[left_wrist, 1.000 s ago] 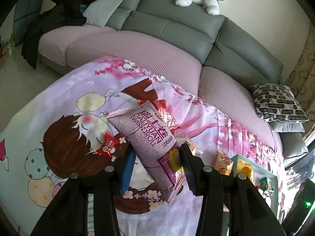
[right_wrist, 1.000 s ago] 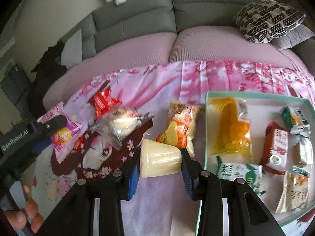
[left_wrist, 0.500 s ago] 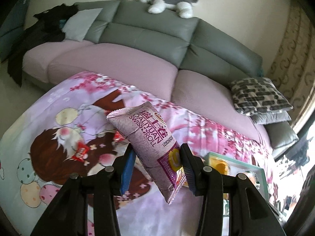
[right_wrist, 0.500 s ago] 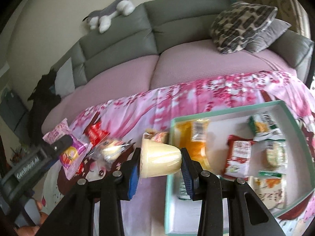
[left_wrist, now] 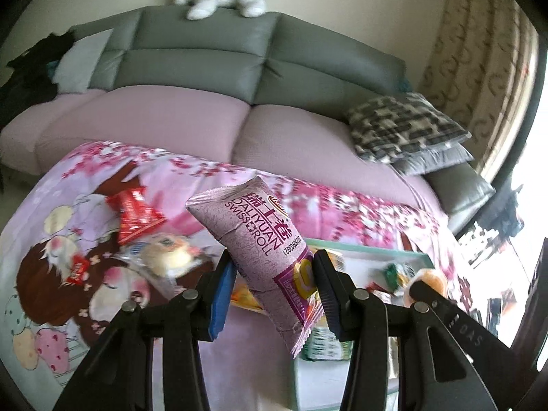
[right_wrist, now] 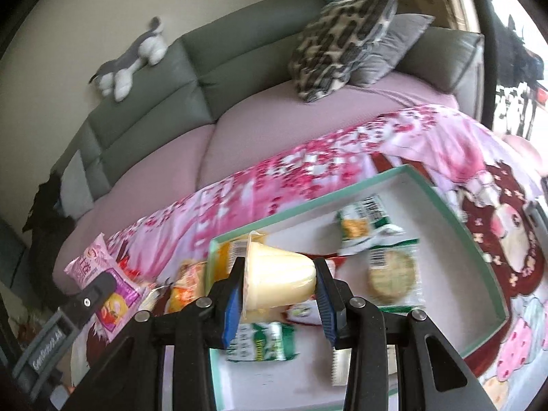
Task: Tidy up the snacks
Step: 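Carry the pudding cup and pink bag over the teal tray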
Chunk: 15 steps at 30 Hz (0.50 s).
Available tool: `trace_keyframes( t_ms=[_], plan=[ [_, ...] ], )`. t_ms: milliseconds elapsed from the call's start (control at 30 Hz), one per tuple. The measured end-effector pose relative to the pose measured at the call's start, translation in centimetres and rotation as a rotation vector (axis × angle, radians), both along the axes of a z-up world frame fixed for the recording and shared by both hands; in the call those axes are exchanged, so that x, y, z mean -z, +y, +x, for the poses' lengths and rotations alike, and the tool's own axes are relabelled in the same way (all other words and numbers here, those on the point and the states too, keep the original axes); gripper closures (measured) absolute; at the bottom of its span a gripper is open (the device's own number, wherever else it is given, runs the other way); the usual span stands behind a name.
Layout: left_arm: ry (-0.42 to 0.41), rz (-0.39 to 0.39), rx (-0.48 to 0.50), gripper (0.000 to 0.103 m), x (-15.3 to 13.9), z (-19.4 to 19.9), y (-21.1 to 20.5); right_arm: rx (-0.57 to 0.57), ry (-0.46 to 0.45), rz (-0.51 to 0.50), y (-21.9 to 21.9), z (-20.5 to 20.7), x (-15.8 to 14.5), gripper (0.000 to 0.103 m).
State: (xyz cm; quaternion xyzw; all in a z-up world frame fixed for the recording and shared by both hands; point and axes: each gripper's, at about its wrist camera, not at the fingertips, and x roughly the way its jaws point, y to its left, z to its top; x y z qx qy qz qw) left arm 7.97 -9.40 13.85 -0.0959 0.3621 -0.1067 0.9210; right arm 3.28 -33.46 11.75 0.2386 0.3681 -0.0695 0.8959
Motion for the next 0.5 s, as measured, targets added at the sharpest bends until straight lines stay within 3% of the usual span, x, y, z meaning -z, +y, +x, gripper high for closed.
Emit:
trace_keyframes(
  t_ms=[233, 500],
  plan=[
    [0.008, 0.043, 0.108, 0.055, 0.7, -0.2, -4.5, 0.129, 0.031, 0.018, -4.4, -1.5, 1.1, 0.062],
    [0.016, 0.093, 0.232, 0.055, 2.0, -0.5, -9.8, 0.197, 0.055, 0.038, -7.4, -1.9, 2.5, 0.062]
  ],
)
